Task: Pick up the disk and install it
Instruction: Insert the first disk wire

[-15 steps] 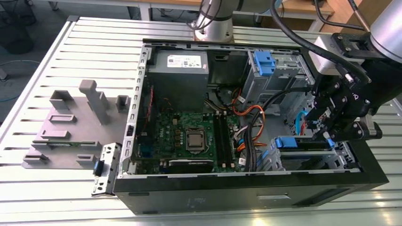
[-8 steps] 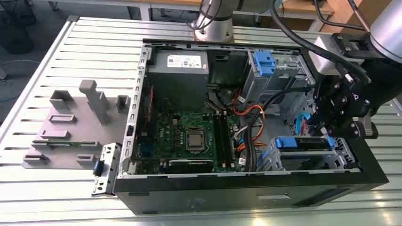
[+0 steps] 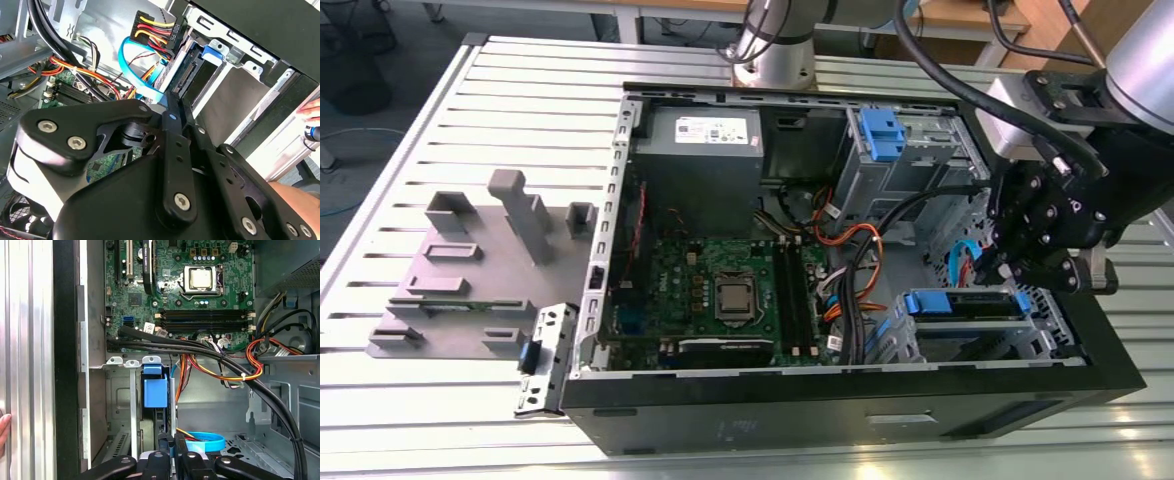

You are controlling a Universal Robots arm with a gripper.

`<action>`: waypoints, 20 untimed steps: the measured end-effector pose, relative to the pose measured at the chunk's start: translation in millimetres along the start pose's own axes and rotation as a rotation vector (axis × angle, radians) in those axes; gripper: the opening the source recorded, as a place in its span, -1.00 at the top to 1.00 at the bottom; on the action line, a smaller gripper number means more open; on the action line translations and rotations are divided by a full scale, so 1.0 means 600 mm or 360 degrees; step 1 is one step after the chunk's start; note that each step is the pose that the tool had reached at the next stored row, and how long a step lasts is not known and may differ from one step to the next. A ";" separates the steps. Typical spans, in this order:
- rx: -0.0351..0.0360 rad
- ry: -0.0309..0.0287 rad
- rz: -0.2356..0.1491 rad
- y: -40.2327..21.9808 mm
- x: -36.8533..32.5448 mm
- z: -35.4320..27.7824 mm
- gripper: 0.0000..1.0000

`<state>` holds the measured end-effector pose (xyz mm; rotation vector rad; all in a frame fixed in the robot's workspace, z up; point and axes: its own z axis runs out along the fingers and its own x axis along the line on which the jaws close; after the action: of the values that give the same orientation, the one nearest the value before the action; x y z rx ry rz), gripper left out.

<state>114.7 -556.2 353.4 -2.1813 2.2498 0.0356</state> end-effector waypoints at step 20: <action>0.0000 -0.00002 -0.0035 -0.002 0.007 0.021 0.68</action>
<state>115.3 -560.1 340.5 -2.2060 2.2251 0.0355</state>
